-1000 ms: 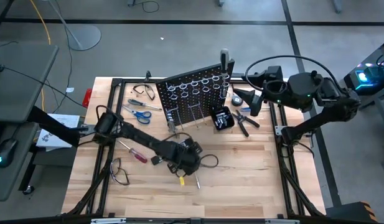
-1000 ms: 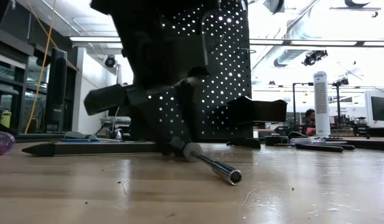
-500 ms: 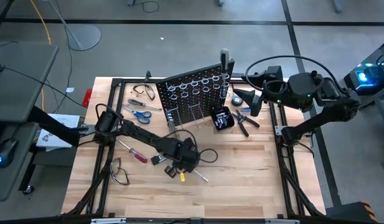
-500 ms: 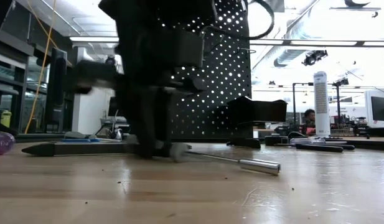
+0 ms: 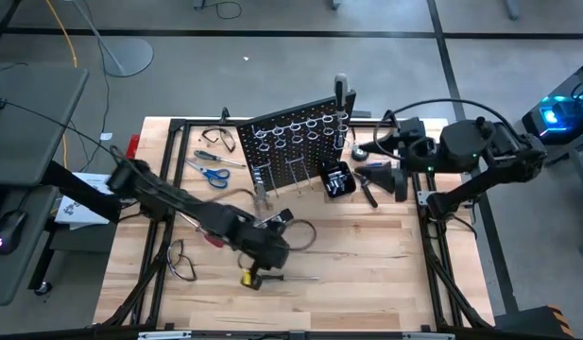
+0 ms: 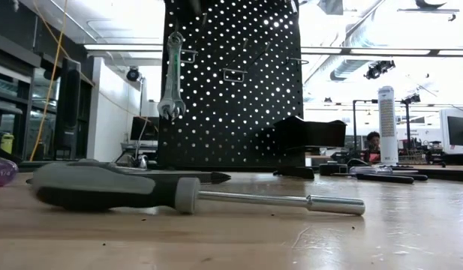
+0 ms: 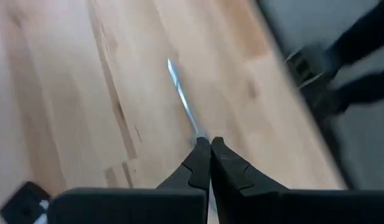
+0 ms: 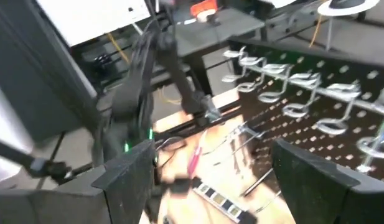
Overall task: Hang tools onto peg board
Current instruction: Hang the gray screwdriver on the pegboard
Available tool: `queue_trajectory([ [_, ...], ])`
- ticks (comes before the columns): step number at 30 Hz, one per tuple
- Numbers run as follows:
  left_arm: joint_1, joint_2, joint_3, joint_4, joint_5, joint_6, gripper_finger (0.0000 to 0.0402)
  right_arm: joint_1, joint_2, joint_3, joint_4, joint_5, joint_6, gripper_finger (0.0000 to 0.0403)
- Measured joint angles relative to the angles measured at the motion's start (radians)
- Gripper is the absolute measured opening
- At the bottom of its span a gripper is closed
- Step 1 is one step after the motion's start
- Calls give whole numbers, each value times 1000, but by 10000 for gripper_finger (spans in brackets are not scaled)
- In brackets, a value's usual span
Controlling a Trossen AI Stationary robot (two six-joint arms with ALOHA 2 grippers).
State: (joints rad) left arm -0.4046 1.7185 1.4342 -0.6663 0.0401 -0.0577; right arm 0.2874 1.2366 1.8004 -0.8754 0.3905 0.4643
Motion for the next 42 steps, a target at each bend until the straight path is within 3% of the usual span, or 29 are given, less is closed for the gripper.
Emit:
queue_trajectory([
  [5, -35, -48, 3, -2, -15, -36, 1, 43, 0, 0, -41, 49, 8, 305],
  [11, -93, 99, 0, -16, -14, -112, 16, 49, 2, 0, -73, 83, 18, 305],
  [23, -152, 290, 2, -89, -44, -341, 191, 48, 3, 0, -171, 114, 29, 305],
  [29, -131, 360, 1, -94, -86, -438, 240, 48, 3, 0, -211, 114, 29, 305],
  [34, -110, 406, 6, -99, -49, -500, 229, 48, 2, 0, -232, 115, 29, 305],
  [36, -106, 408, 6, -97, -54, -525, 198, 48, 2, 0, -242, 115, 29, 305],
  [39, -98, 404, 4, -89, -58, -546, 114, 48, 2, 0, -251, 115, 29, 305],
  [42, -90, 389, 9, -91, -58, -544, 110, 48, 2, 0, -253, 131, 29, 305],
])
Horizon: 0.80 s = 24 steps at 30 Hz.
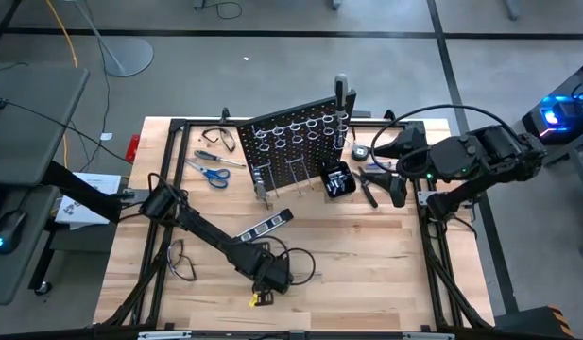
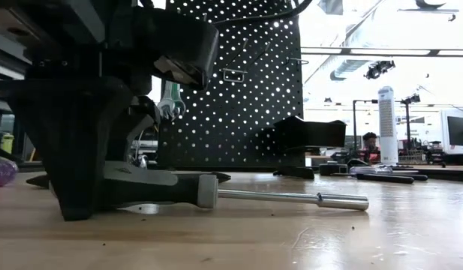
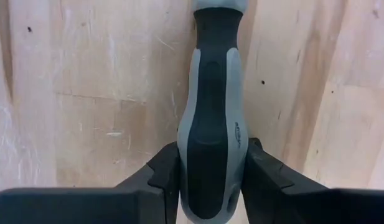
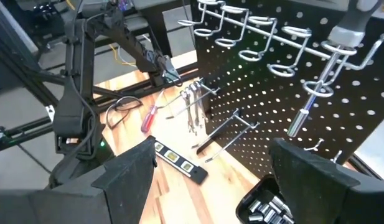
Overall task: Hang tools onto peg board
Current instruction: Hang the gray screwdriver on the pegboard
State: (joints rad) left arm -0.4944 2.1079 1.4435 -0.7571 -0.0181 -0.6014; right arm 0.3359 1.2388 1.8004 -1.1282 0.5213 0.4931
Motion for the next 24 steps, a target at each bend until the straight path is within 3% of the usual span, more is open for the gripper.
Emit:
queue_trajectory([
  [6, 3, -101, -1, -37, -76, -28, 110, 0, 0, 0, -1, -6, 4, 305],
  [12, -32, -321, 1, -58, -148, -48, 110, 15, -1, -34, -43, -45, 57, 305],
  [17, -72, -532, 3, -58, -255, -76, 110, 59, 0, -166, -5, -149, 175, 305],
  [24, -61, -658, 4, -332, -259, -136, 110, 111, 17, -326, 211, -204, 219, 305],
])
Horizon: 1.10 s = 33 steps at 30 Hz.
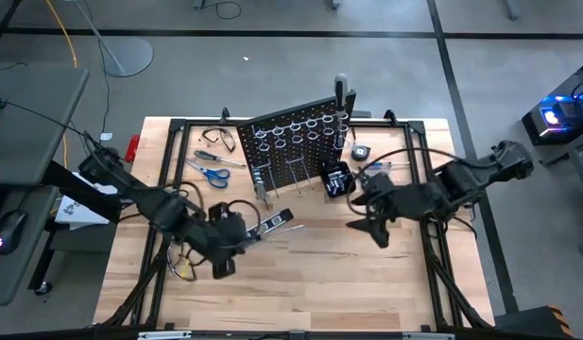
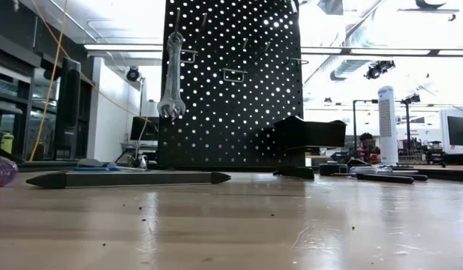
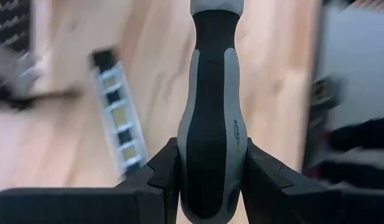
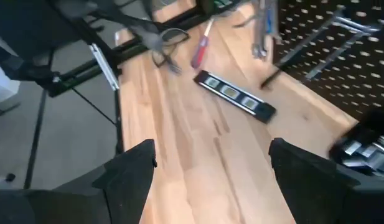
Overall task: Hang tools onto peg board
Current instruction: Hang the gray screwdriver on the pegboard
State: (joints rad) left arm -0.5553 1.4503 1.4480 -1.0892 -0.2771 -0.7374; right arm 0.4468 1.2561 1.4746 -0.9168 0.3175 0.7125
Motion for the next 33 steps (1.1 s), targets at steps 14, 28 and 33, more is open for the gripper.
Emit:
queue_trajectory([
  [14, 182, 132, 0, 78, 79, 252, 110, 20, 395, 192, -168, 108, -333, 298],
  [28, 248, 178, 1, 354, 162, 271, 110, -4, 592, 344, -196, 383, -651, 298],
  [33, 267, 181, 1, 387, 194, 269, 110, -17, 590, 343, -172, 382, -683, 298],
])
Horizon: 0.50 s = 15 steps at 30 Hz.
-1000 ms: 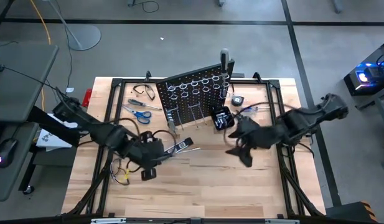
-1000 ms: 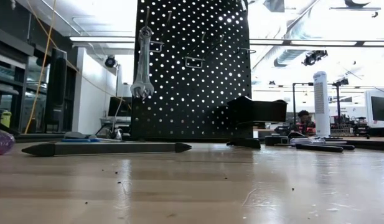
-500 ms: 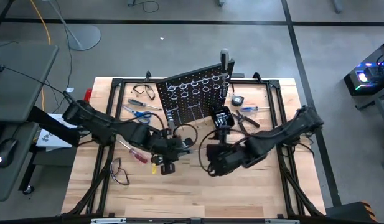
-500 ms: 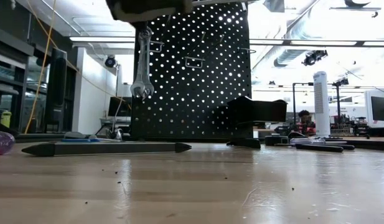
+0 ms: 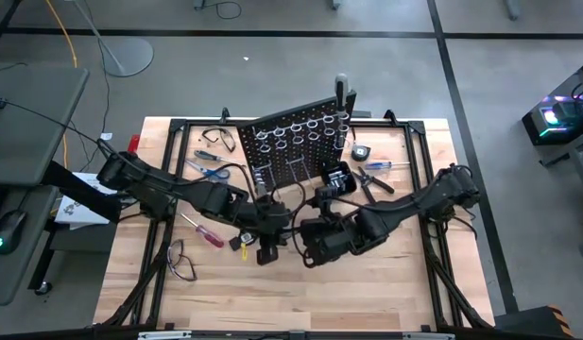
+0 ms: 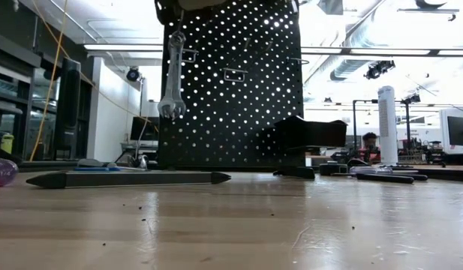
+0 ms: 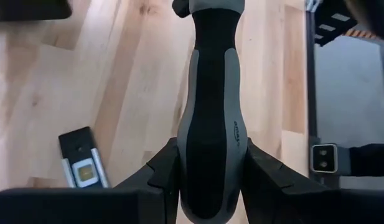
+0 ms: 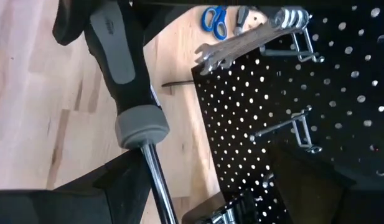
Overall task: Hang tools onto peg board
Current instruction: Hang the gray screwdriver on the pegboard
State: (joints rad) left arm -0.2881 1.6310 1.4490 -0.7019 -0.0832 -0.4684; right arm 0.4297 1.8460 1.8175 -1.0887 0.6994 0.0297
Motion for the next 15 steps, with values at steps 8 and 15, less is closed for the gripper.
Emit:
queue_trajectory([
  [8, 27, 2, 17, 80, 20, 36, 110, -5, 1, 1, 63, -156, -19, 298],
  [15, 56, 2, 14, 123, 28, 35, 110, 1, 2, -1, 109, -178, -85, 298],
])
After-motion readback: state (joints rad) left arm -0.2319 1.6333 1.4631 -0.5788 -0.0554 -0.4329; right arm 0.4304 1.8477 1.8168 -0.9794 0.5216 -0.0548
